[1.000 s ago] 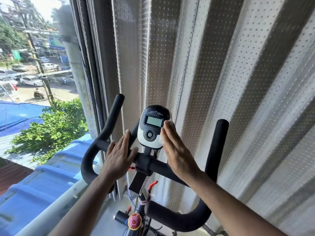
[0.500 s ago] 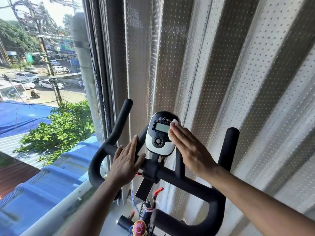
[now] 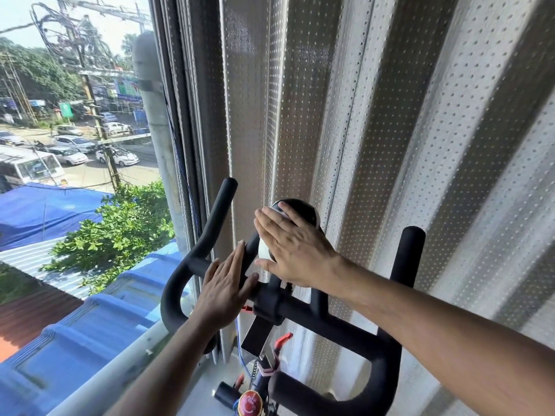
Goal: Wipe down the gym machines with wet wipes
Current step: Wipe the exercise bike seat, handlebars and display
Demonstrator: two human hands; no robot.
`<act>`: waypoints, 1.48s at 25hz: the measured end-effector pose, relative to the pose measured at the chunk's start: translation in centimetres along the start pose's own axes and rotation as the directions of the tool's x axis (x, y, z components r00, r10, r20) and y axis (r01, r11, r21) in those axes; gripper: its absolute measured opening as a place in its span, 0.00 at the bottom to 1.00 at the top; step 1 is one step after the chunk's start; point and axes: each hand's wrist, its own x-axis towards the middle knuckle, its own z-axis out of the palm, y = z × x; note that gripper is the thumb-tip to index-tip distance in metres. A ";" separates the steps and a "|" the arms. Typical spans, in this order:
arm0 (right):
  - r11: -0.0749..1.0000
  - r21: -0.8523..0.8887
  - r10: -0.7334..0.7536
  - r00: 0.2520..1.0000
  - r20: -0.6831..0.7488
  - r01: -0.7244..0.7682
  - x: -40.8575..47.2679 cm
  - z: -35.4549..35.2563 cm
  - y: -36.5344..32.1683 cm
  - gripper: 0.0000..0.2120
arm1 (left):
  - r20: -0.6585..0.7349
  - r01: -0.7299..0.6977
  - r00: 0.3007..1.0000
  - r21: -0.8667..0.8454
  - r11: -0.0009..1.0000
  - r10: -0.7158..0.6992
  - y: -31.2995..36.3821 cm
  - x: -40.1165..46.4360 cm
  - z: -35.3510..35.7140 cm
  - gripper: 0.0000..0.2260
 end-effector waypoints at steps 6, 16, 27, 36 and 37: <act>0.922 0.377 0.222 0.919 -0.325 -0.089 -4.5 2.1 3.9 0.23 | -0.004 0.005 1.000 0.006 1.000 -0.005 0.2 0.1 0.1 0.43; 0.997 0.070 -0.019 0.999 -0.031 0.021 2.0 0.5 1.7 0.36 | 0.014 0.017 1.000 0.002 1.000 -0.017 -0.1 -0.2 0.0 0.41; 0.994 -0.043 -0.104 0.990 -0.096 0.100 -2.1 1.2 1.6 0.28 | 0.092 0.000 0.996 0.146 0.989 -0.014 -0.1 -2.1 -1.1 0.32; 0.965 0.036 -0.249 0.954 -0.169 0.258 -8.9 1.7 1.6 0.32 | 0.084 0.055 0.994 0.112 0.992 -0.065 -1.4 -3.9 -1.2 0.33; 0.947 -0.016 -0.319 0.935 -0.154 0.320 -9.1 2.2 0.9 0.30 | 0.070 0.069 0.995 0.096 0.993 -0.076 -1.7 -3.8 -1.1 0.34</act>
